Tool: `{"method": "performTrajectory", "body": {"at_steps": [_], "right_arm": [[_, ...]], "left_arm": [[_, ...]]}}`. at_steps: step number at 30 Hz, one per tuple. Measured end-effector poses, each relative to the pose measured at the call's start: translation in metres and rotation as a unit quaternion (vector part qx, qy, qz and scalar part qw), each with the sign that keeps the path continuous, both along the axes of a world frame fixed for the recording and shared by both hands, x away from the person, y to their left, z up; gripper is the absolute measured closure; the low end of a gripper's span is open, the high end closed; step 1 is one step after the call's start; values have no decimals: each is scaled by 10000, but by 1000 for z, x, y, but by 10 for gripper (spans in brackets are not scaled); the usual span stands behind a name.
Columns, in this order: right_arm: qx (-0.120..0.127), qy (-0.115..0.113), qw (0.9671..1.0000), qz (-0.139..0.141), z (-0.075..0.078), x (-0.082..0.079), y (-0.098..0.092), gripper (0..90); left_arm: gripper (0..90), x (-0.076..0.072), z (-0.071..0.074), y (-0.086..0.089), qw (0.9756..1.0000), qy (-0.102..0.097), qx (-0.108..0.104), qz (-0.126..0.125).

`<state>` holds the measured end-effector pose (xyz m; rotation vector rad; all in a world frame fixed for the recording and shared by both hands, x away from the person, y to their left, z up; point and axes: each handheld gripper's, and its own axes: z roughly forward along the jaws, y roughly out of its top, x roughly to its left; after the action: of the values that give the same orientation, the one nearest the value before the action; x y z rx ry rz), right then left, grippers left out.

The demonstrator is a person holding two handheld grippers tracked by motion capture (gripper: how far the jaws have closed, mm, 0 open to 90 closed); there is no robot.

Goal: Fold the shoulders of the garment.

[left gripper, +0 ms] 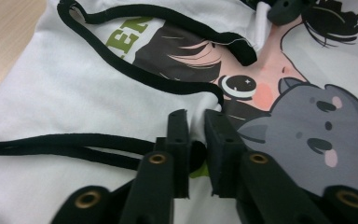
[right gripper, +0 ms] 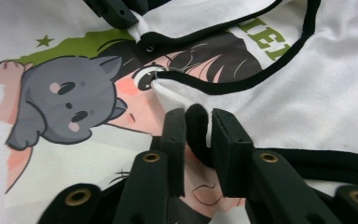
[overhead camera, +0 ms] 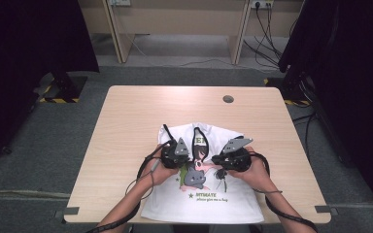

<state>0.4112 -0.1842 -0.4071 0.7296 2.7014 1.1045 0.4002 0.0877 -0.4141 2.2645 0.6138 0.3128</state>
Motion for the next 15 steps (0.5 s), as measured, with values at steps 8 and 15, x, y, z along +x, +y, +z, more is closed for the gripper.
{"method": "performTrajectory", "body": {"at_steps": [8, 15], "right_arm": [[192, 63, 9985, -514, 6, 2, -13, 353], [260, 131, 9967, -755, 9, 2, -22, 265]], "left_arm": [[259, -7, 13, 19, 9943, -191, -631, 835], [208, -13, 18, 40, 9881, -268, -872, 1241]]}}
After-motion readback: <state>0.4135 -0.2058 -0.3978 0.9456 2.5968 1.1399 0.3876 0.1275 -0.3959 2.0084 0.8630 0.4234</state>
